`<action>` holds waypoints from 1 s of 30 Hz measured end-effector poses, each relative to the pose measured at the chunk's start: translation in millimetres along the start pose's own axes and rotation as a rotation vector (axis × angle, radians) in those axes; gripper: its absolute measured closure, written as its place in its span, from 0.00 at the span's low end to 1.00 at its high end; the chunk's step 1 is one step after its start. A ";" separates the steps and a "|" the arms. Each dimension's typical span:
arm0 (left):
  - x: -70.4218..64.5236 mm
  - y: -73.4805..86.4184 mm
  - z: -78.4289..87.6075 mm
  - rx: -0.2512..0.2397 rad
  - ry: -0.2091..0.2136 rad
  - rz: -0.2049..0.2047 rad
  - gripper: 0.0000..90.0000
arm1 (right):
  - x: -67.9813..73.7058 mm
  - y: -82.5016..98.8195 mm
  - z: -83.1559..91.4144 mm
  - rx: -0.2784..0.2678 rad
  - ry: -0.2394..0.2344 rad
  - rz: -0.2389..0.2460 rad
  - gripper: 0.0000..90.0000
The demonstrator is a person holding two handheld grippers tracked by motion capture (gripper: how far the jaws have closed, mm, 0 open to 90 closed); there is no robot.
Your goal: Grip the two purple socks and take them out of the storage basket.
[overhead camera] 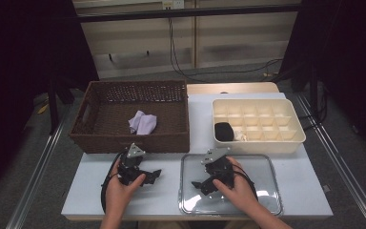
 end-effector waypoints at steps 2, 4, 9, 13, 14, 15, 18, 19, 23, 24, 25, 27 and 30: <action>0.0 -2.0 2.1 -0.007 0.015 0.011 0.02 | 0.0 0.0 0.0 0.001 0.000 -0.001 0.01; -0.3 -4.0 3.9 -0.007 0.023 0.006 0.02 | 0.0 0.0 0.0 0.000 0.000 0.000 0.01; 1.4 -8.2 7.8 -0.012 0.052 0.034 0.02 | 0.0 0.0 0.0 0.000 0.000 0.000 0.01; 3.0 -10.6 11.1 -0.012 0.071 0.045 0.02 | 0.0 0.0 0.1 0.001 0.000 -0.001 0.01; 4.3 -12.7 13.6 -0.001 0.069 0.039 0.02 | -0.1 0.0 0.1 0.001 -0.001 -0.001 0.01; 4.3 -12.7 13.6 -0.001 0.069 0.039 0.02 | 0.0 0.0 0.1 0.001 0.000 -0.001 0.01; 4.6 -17.5 18.2 -0.008 0.076 0.054 0.02 | -0.1 0.0 0.1 0.000 0.000 -0.001 0.01; 4.6 -17.5 18.2 -0.008 0.076 0.054 0.02 | 0.0 0.0 0.1 0.001 -0.001 -0.001 0.01; 5.0 -24.8 25.2 -0.004 0.088 0.057 0.04 | 0.0 0.0 0.1 0.000 -0.001 -0.001 0.01; 4.7 -26.4 26.2 -0.009 0.089 0.062 0.04 | 0.0 0.0 0.1 0.000 -0.001 -0.001 0.01; 4.7 -26.4 26.2 -0.009 0.089 0.062 0.04 | 0.0 0.0 0.1 0.000 -0.001 -0.001 0.01; 6.1 -30.4 30.5 -0.007 0.091 0.058 0.04 | 0.0 0.0 0.1 0.001 -0.001 -0.002 0.01; 8.2 -36.9 36.9 -0.006 0.100 0.049 0.04 | -0.1 0.0 0.1 0.001 -0.001 -0.002 0.01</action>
Point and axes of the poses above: each handheld gripper's, and its own axes: z roughly backward along the jaws, y roughly out of its underside, x roughly to its left, the point moved 1 cm from there along -z, roughly forward along the jaws, and after that the axes turned 1 degree about x, right-handed, at the moved point
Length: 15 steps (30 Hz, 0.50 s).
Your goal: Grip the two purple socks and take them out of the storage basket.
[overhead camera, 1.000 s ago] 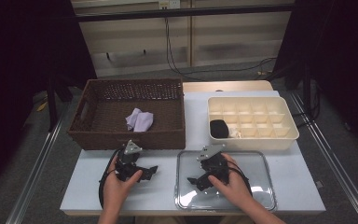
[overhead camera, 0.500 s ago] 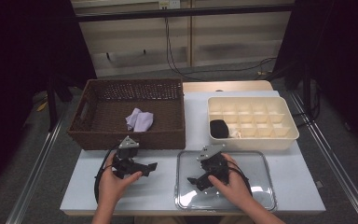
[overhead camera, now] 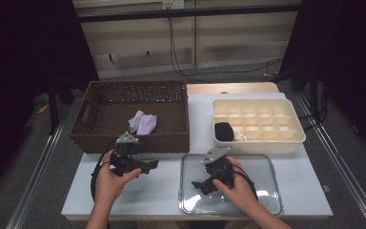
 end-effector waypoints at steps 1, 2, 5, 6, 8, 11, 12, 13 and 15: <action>-0.3 -1.5 1.4 0.000 -0.001 0.004 0.04 | 0.0 0.0 -0.1 -0.001 0.000 0.001 0.01; -0.4 -2.6 2.7 0.000 -0.004 0.005 0.04 | 0.0 0.0 0.0 0.000 0.000 0.000 0.01; -1.3 -7.0 7.1 0.004 0.009 0.008 0.05 | 0.0 0.0 0.0 0.000 0.000 0.000 0.01; -1.5 -8.5 8.4 0.005 0.007 0.006 0.05 | -0.2 0.0 -0.1 -0.002 0.001 0.002 0.01; -1.8 -11.5 11.0 0.005 0.014 0.010 0.05 | -0.2 -0.1 -0.2 -0.002 0.000 0.003 0.01; -2.3 -15.2 14.3 0.005 0.015 0.011 0.05 | -0.3 0.0 -0.2 -0.003 0.000 0.004 0.01; -2.4 -16.9 16.0 0.003 0.022 0.010 0.05 | -0.2 0.0 -0.1 -0.002 0.000 0.002 0.01; -2.8 -19.2 18.3 0.001 0.022 0.013 0.05 | -0.2 0.0 -0.2 -0.002 0.000 0.003 0.01; -3.0 -24.6 22.7 0.005 0.022 0.010 0.05 | -0.2 0.0 -0.2 -0.002 0.000 0.003 0.01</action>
Point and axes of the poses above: each handheld gripper's, and its own axes: z roughly backward along the jaws, y roughly out of its underside, x roughly to its left, the point moved 1 cm from there along -z, roughly forward along the jaws, and after that the axes turned 1 degree about x, right-handed, at the moved point
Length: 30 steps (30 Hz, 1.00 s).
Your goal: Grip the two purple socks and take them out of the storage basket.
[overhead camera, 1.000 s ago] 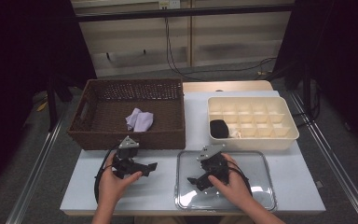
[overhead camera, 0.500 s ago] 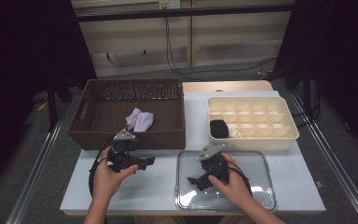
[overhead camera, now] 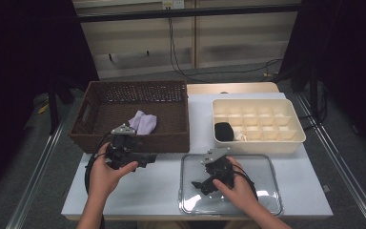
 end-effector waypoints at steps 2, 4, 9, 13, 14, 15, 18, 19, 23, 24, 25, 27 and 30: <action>0.3 -4.4 3.3 -0.008 0.009 0.009 0.05 | 0.0 0.0 0.0 0.000 0.000 0.000 0.01; 0.3 -7.2 5.5 -0.009 0.016 0.015 0.05 | 0.3 0.1 -0.3 -0.002 0.004 -0.001 0.01; -1.0 -20.1 13.8 0.005 0.010 -0.007 0.05 | 0.3 -0.1 -0.5 -0.003 0.004 -0.001 0.01; -1.3 -28.0 16.9 0.009 0.008 -0.010 0.05 | 0.3 -0.1 -0.5 -0.003 0.004 -0.001 0.01; -0.8 -33.8 18.5 0.007 0.008 -0.012 0.05 | 0.2 0.0 -0.5 -0.003 0.004 0.000 0.01; -0.8 -35.7 18.9 0.009 0.004 -0.013 0.05 | 0.3 0.0 -0.5 -0.003 0.004 0.000 0.01; 1.0 -43.4 19.6 0.007 -0.003 -0.014 0.05 | 0.3 0.0 -0.5 -0.003 0.004 0.000 0.01; 1.3 -45.1 19.5 0.004 -0.004 -0.009 0.05 | 0.3 0.0 -0.4 -0.003 0.004 -0.001 0.01; 4.7 -55.7 19.2 0.016 -0.019 -0.023 0.05 | 0.3 0.0 -0.5 -0.003 0.003 -0.001 0.01; 5.7 -58.0 18.8 0.018 -0.023 -0.023 0.05 | 0.3 0.0 -0.4 -0.003 0.004 -0.001 0.01; 6.3 -59.6 18.3 0.020 -0.025 -0.024 0.05 | 0.4 0.0 -0.4 -0.003 0.004 -0.002 0.01; 7.7 -63.6 16.6 0.024 -0.027 -0.026 0.05 | 0.3 0.0 -0.4 -0.003 0.004 -0.001 0.01; 9.5 -67.5 14.4 0.027 -0.033 -0.025 0.05 | 0.5 -0.1 -0.4 -0.004 0.005 -0.004 0.01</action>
Point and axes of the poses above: each handheld gripper's, and its own axes: z roughly backward along the jaws, y roughly out of its underside, x roughly to its left, the point moved 1 cm from there along -z, roughly forward along the jaws, and after that the axes turned 1 degree about x, right-handed, at the moved point
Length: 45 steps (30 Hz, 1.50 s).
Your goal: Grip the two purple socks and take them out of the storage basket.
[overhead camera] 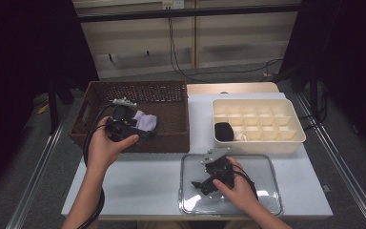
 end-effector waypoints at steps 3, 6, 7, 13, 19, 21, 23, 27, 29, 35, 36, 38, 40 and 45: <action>3.7 -5.0 -5.2 -0.002 -0.001 0.005 0.05 | 0.0 0.0 0.1 0.001 -0.001 -0.001 0.01; 7.6 -9.3 -9.0 -0.005 -0.005 0.011 0.06 | -0.2 0.0 0.5 0.003 -0.004 0.000 0.01; 8.7 -10.7 -9.7 -0.003 -0.009 0.014 0.06 | -0.2 0.0 0.4 0.003 -0.005 0.001 0.01; 17.1 -16.7 -14.9 -0.018 -0.018 0.031 0.07 | -0.4 0.0 0.3 0.001 -0.005 0.003 0.01; 26.2 -20.6 -20.2 -0.012 -0.030 0.034 0.09 | -0.6 0.1 0.4 0.002 -0.005 0.006 0.01; 28.7 -22.4 -21.4 -0.014 -0.030 0.036 0.09 | -0.3 0.0 0.4 0.002 -0.004 0.002 0.01; 29.9 -23.2 -21.9 -0.014 -0.032 0.038 0.10 | -0.5 0.0 0.4 0.001 -0.003 0.003 0.01; 36.2 -25.7 -25.6 -0.005 -0.049 0.041 0.13 | -0.1 0.1 0.6 0.004 -0.005 -0.001 0.01; 38.5 -27.1 -27.1 -0.010 -0.051 0.051 0.13 | 0.0 0.1 0.6 0.004 -0.005 -0.002 0.01; 45.5 -31.7 -30.2 -0.007 -0.062 0.055 0.15 | 0.0 0.1 0.6 0.004 -0.005 -0.002 0.01; 45.5 -31.7 -30.2 -0.007 -0.062 0.055 0.16 | 0.0 0.1 0.6 0.004 -0.005 -0.002 0.01; 47.2 -33.0 -30.9 -0.006 -0.063 0.055 0.17 | 0.0 0.1 0.6 0.004 -0.005 -0.003 0.01; 49.4 -34.3 -32.5 -0.010 -0.068 0.060 0.18 | 0.0 0.1 0.6 0.004 -0.006 -0.002 0.01; 54.6 -37.5 -36.1 0.010 -0.076 0.054 0.21 | -0.3 0.1 0.4 0.001 -0.004 0.001 0.01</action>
Point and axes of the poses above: each handheld gripper's, and its own axes: z roughly backward along the jaws, y roughly out of its underside, x roughly to its left, the point moved 1 cm from there along -z, roughly forward along the jaws, and after that the axes turned 1 degree about x, right-handed, at the moved point
